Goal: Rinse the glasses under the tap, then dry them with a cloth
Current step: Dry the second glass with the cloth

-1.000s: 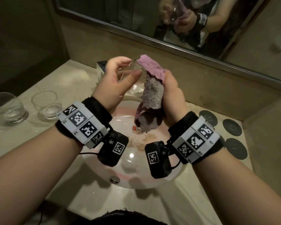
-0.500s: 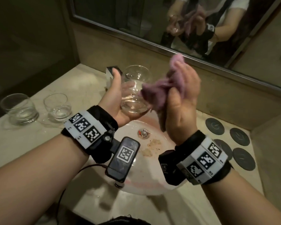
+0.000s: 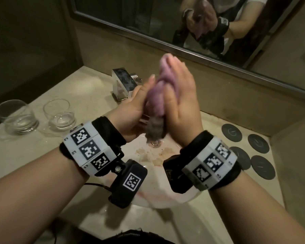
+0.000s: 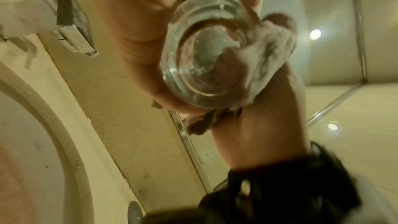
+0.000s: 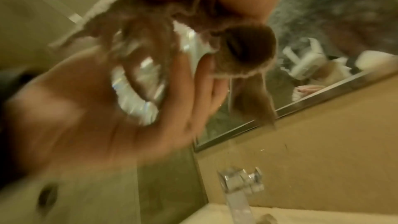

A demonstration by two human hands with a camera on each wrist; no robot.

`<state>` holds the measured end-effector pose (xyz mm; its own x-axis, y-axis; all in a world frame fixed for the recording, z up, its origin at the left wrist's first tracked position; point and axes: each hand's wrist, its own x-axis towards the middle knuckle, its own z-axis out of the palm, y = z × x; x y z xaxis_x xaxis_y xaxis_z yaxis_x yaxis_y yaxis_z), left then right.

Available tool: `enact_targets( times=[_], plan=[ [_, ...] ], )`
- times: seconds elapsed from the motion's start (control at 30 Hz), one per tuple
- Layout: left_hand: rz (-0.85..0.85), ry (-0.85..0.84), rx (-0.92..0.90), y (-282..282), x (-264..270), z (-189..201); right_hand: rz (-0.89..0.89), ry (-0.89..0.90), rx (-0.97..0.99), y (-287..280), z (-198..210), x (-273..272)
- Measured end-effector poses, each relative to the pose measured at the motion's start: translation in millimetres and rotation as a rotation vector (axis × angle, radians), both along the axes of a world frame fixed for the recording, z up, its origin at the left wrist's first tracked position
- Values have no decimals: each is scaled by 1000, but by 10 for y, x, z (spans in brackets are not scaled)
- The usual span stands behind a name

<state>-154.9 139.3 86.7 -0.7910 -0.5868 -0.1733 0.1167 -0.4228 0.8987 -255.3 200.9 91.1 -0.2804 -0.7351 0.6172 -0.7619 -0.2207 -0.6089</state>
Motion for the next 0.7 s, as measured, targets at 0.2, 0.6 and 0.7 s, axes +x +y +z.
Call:
enact_targets(
  times=[0.2, 0.6, 0.7],
  plan=[
    [-60, 98, 41, 78, -37, -16, 91, -1141, 271, -40, 79, -398],
    [-45, 249, 410, -78, -33, -64, -73, -442, 42, 190, -65, -282],
    [21, 216, 377, -50, -21, -53, 99, 70, -29, 270, -130, -93]
  ],
)
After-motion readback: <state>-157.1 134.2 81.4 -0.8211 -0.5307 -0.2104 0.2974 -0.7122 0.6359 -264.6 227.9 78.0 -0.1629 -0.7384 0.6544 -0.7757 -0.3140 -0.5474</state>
